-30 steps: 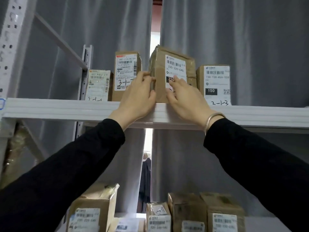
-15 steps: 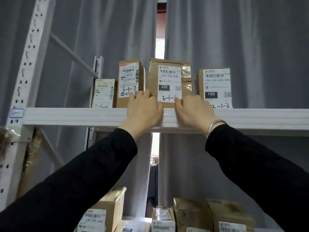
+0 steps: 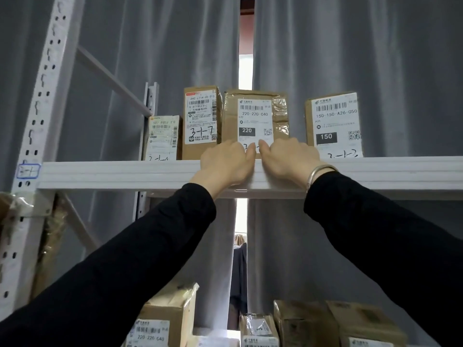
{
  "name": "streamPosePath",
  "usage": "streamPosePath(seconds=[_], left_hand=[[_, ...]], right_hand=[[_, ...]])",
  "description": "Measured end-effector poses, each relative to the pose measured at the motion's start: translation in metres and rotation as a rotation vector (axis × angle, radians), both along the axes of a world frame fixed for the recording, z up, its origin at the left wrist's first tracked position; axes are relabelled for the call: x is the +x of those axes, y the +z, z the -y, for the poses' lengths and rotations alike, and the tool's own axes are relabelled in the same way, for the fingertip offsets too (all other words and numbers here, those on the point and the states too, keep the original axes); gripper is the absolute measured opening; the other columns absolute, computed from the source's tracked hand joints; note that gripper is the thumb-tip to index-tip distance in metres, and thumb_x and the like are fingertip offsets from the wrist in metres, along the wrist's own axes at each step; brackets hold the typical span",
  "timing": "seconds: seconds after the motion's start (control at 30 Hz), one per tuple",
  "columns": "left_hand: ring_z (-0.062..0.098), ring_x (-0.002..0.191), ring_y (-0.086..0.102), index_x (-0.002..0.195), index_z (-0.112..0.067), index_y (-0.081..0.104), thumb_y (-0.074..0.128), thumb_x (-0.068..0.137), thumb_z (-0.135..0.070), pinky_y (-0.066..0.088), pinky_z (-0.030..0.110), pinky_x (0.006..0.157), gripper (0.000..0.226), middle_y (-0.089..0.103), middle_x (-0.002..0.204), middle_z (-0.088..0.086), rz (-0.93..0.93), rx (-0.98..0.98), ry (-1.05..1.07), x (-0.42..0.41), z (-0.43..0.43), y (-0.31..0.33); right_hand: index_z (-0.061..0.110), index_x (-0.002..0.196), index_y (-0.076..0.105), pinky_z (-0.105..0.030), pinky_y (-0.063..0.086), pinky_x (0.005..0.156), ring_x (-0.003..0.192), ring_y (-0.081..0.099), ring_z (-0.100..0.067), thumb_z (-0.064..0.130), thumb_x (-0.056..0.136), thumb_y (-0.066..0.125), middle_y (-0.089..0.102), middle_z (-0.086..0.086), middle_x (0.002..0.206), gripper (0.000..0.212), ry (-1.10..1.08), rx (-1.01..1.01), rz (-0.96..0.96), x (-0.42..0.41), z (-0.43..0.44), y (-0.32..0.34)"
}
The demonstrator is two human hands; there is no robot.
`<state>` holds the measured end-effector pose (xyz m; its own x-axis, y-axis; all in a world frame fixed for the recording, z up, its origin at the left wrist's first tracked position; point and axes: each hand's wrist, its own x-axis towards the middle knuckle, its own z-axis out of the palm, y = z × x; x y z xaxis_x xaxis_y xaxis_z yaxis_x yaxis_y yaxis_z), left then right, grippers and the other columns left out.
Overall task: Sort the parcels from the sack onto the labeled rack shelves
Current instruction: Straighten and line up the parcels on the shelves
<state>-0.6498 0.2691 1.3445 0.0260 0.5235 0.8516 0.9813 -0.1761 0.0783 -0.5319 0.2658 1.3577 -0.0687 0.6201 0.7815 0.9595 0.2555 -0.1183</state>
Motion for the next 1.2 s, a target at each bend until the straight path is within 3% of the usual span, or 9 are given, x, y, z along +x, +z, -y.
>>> streamPosePath(seconds=[0.2, 0.3, 0.4, 0.53, 0.7, 0.8, 0.9, 1.03, 1.2], left_hand=[[0.035, 0.108, 0.054, 0.108, -0.004, 0.059, 0.018, 0.100, -0.039, 0.035, 0.036, 0.078, 0.055, 0.056, 0.123, 0.015, 0.012, 0.012, 0.057, 0.003, 0.002, 0.001], [0.033, 0.122, 0.048, 0.117, -0.005, 0.057, 0.022, 0.100, -0.031, 0.039, 0.040, 0.091, 0.046, 0.040, 0.145, 0.013, 0.004, 0.116, -0.064, 0.020, 0.002, -0.002], [0.030, 0.126, 0.045, 0.129, -0.008, 0.045, 0.023, 0.101, -0.026, 0.037, 0.039, 0.093, 0.040, 0.039, 0.145, 0.009, -0.003, 0.106, -0.209, 0.049, 0.004, -0.001], [0.032, 0.116, 0.050, 0.128, -0.008, 0.043, 0.026, 0.100, -0.026, 0.040, 0.040, 0.089, 0.037, 0.045, 0.134, 0.010, -0.035, 0.097, -0.377, 0.087, 0.007, -0.005], [0.034, 0.131, 0.037, 0.143, -0.030, 0.031, 0.027, 0.098, -0.037, 0.029, 0.046, 0.104, 0.045, 0.024, 0.150, 0.015, -0.031, 0.000, -0.318, 0.118, 0.004, -0.006], [0.038, 0.133, 0.035, 0.141, -0.035, 0.033, 0.027, 0.098, -0.037, 0.026, 0.047, 0.107, 0.043, 0.022, 0.149, 0.023, 0.024, -0.058, -0.298, 0.124, 0.006, -0.001], [0.034, 0.128, 0.040, 0.137, -0.033, 0.041, 0.028, 0.097, -0.032, 0.032, 0.045, 0.104, 0.042, 0.039, 0.142, 0.018, 0.109, -0.106, -0.375, 0.121, 0.005, 0.010], [0.031, 0.129, 0.043, 0.136, -0.027, 0.044, 0.030, 0.096, -0.029, 0.035, 0.042, 0.106, 0.042, 0.047, 0.142, 0.008, 0.131, -0.176, -0.475, 0.119, 0.007, 0.019], [0.033, 0.133, 0.037, 0.140, -0.022, 0.038, 0.030, 0.096, -0.029, 0.030, 0.042, 0.110, 0.045, 0.039, 0.146, 0.014, 0.178, -0.219, -0.435, 0.115, 0.007, 0.022]], right_hand=[[0.008, 0.128, 0.050, -0.039, 0.039, 0.092, 0.118, 0.050, -0.034, 0.046, 0.098, 0.014, 0.050, -0.015, 0.133, 0.060, -0.020, -0.037, 0.028, -0.001, 0.000, 0.002], [0.007, 0.120, 0.055, -0.041, 0.037, 0.097, 0.118, 0.050, -0.034, 0.034, 0.100, 0.021, 0.051, -0.015, 0.130, 0.048, 0.025, 0.116, 0.073, 0.007, 0.005, -0.002], [0.007, 0.119, 0.057, -0.043, 0.020, 0.112, 0.136, 0.030, -0.029, 0.024, 0.099, 0.026, 0.037, -0.014, 0.144, 0.041, 0.010, 0.287, 0.161, 0.031, 0.010, -0.002], [0.011, 0.134, 0.045, -0.041, 0.003, 0.117, 0.146, 0.003, -0.026, 0.026, 0.099, 0.026, 0.009, -0.009, 0.158, 0.042, -0.061, 0.275, 0.117, 0.073, 0.020, -0.006], [0.010, 0.146, 0.017, -0.042, 0.010, 0.116, 0.144, 0.006, -0.038, 0.029, 0.097, 0.032, -0.008, -0.025, 0.154, 0.055, -0.194, 0.127, -0.015, 0.105, 0.033, -0.015], [0.007, 0.148, 0.005, -0.043, 0.021, 0.111, 0.137, 0.026, -0.041, 0.036, 0.098, 0.028, 0.009, -0.031, 0.151, 0.062, -0.260, -0.016, -0.074, 0.114, 0.037, -0.012], [0.002, 0.142, 0.022, -0.042, 0.029, 0.103, 0.128, 0.042, -0.035, 0.034, 0.099, 0.026, 0.041, -0.022, 0.140, 0.053, -0.243, -0.075, -0.067, 0.111, 0.037, -0.010], [0.000, 0.135, 0.033, -0.041, 0.032, 0.100, 0.124, 0.046, -0.032, 0.023, 0.096, 0.033, 0.046, -0.016, 0.136, 0.045, -0.223, -0.101, -0.034, 0.098, 0.032, -0.007], [0.005, 0.134, 0.037, -0.040, 0.033, 0.100, 0.122, 0.048, -0.031, 0.017, 0.093, 0.038, 0.050, -0.013, 0.133, 0.043, -0.203, -0.155, -0.006, 0.083, 0.024, 0.001]])
